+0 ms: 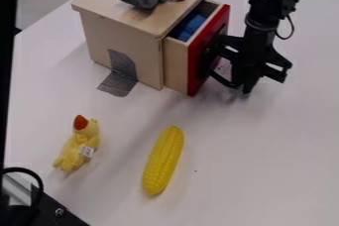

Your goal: The drawer is open

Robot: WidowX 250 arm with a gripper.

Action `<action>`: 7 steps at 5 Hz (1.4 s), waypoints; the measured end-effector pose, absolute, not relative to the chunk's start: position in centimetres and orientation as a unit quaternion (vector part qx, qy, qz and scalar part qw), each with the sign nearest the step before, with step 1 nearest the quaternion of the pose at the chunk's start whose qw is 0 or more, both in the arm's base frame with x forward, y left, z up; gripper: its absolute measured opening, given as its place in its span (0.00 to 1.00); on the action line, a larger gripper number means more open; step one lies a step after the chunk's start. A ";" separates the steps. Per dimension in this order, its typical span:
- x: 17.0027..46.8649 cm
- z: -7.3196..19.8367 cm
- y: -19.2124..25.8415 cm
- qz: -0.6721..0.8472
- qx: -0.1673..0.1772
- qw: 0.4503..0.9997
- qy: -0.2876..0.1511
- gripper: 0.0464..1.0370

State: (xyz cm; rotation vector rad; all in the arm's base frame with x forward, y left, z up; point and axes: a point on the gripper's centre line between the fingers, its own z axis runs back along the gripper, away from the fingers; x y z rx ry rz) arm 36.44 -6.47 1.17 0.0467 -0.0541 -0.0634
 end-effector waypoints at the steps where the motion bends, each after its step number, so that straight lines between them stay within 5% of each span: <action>1: 36.1 0.8 -8.4 -0.047 0.012 0.999 -0.020 0.08; 7: 35.3 1.2 -9.6 -0.079 0.019 0.996 -0.031 0.08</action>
